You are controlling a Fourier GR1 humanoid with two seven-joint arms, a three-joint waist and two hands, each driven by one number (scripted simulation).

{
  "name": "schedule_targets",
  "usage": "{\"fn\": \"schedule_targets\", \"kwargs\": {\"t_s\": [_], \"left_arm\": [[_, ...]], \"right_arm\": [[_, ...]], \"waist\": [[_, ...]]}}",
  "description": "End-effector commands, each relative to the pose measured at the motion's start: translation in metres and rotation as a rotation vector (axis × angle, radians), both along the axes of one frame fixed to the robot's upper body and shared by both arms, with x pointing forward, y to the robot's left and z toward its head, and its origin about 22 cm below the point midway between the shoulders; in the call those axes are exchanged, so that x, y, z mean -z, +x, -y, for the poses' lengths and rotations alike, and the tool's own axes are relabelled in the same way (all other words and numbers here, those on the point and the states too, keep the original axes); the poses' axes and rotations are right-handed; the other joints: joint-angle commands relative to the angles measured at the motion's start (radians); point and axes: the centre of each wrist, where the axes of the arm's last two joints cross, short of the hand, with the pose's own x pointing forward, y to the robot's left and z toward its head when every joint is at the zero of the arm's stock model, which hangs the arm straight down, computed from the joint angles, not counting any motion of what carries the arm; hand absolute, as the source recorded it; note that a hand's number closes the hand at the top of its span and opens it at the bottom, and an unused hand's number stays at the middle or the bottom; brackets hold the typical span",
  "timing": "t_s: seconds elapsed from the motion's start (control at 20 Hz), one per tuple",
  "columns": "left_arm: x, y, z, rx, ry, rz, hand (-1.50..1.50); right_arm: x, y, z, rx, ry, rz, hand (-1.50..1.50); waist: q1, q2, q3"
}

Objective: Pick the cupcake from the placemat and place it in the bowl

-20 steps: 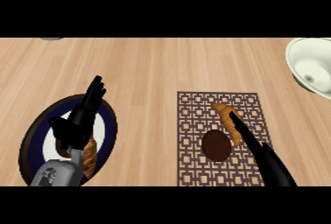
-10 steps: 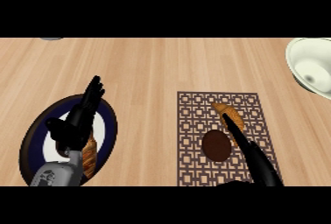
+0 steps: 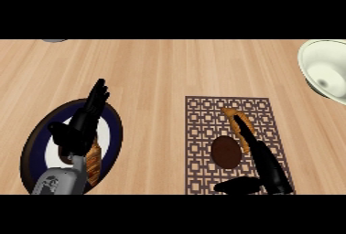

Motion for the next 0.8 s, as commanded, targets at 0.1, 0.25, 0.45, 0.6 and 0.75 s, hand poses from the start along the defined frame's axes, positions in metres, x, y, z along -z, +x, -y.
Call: {"fn": "schedule_targets", "kwargs": {"t_s": [0.1, 0.25, 0.45, 0.6, 0.75], "left_arm": [[0.022, -0.012, 0.013, 0.003, -0.001, -0.010, 0.00], [-0.006, 0.002, -0.005, -0.011, 0.004, 0.000, 0.00], [0.008, -0.009, 0.011, -0.003, 0.005, 0.007, 0.00], [-0.011, -0.002, 0.007, 0.003, 0.000, 0.003, 0.00], [0.004, -0.007, 0.009, -0.009, -0.005, -0.018, 0.00]], "right_arm": [[0.019, -0.001, -0.011, -0.022, -0.051, -0.056, -1.50], [0.020, 0.002, -0.028, -0.052, -0.028, -0.055, -1.50], [0.026, 0.010, -0.024, -0.222, -0.150, 0.012, 1.50], [0.021, 0.004, -0.034, -0.263, -0.168, 0.029, 1.50], [0.026, -0.006, -0.048, -0.262, -0.116, 0.027, 1.50]], "waist": [[0.000, 0.006, 0.004], [0.000, 0.006, 0.004], [0.005, 0.006, 0.004], [0.003, 0.005, 0.004], [0.000, 0.005, 0.004]]}}
